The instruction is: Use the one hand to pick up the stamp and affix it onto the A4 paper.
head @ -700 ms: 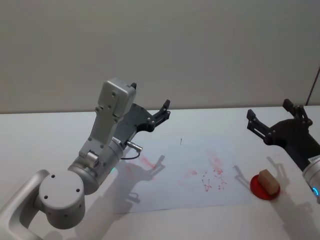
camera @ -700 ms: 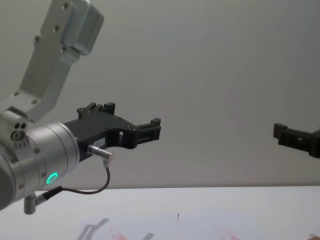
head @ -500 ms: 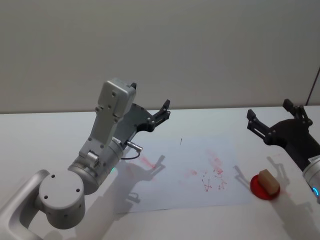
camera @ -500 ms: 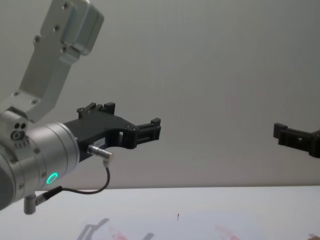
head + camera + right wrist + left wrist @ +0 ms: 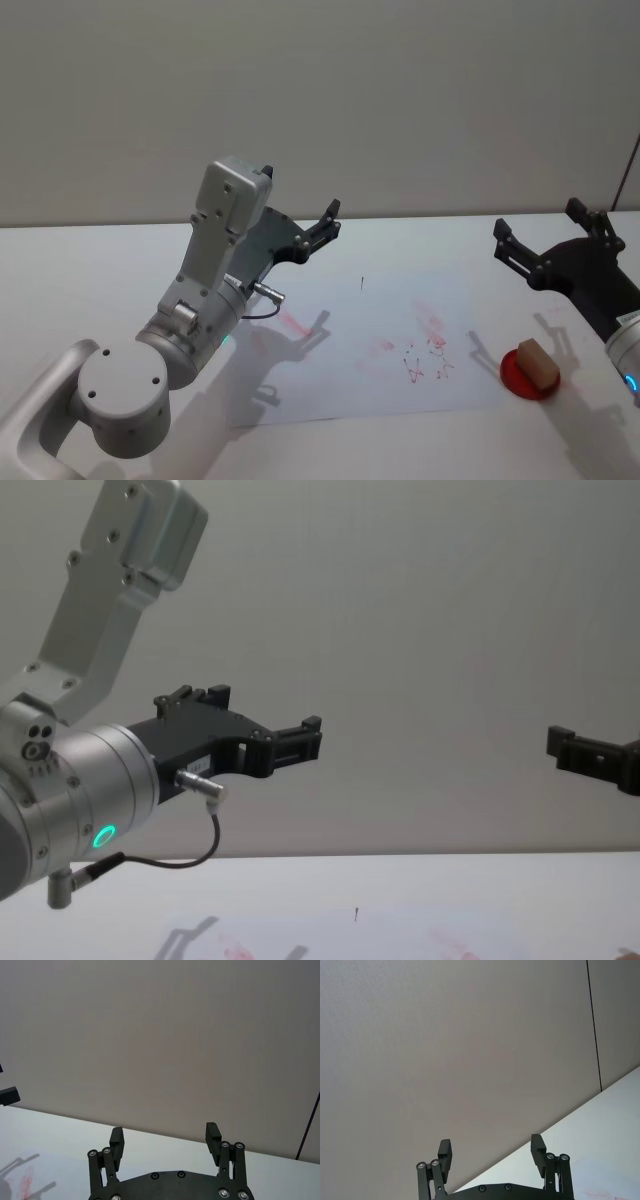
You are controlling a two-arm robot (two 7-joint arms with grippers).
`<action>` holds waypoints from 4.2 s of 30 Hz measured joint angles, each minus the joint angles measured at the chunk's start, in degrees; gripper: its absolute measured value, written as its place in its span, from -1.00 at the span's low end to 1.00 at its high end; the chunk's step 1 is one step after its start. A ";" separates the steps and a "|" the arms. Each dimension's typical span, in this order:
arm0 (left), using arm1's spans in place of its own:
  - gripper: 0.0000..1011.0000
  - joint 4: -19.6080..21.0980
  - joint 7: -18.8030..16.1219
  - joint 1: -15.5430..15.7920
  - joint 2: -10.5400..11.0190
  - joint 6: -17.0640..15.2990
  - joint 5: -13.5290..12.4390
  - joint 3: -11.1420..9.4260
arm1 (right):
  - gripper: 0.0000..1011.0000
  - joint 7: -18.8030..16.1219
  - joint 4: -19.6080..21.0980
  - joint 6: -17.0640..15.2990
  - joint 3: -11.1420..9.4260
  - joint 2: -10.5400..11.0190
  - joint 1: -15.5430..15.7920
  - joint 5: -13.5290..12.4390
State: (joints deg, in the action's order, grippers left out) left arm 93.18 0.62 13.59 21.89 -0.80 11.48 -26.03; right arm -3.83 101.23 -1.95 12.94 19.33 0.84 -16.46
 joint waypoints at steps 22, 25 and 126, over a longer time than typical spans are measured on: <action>0.98 0.00 0.00 0.00 0.00 0.00 0.00 0.00 | 0.98 -0.01 0.00 0.00 0.00 0.00 0.00 0.00; 0.98 0.00 0.00 0.00 0.00 0.00 0.00 0.00 | 0.98 0.00 0.00 0.00 0.00 0.00 0.00 0.00; 0.98 0.00 0.00 0.00 0.00 0.00 0.00 0.00 | -0.58 -3.33 1.69 -18.03 0.02 3.29 5.65 2.59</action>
State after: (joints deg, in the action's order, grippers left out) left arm 93.17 0.63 13.59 21.90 -0.80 11.48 -26.03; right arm -7.16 102.92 -19.97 12.95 22.62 6.49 -13.87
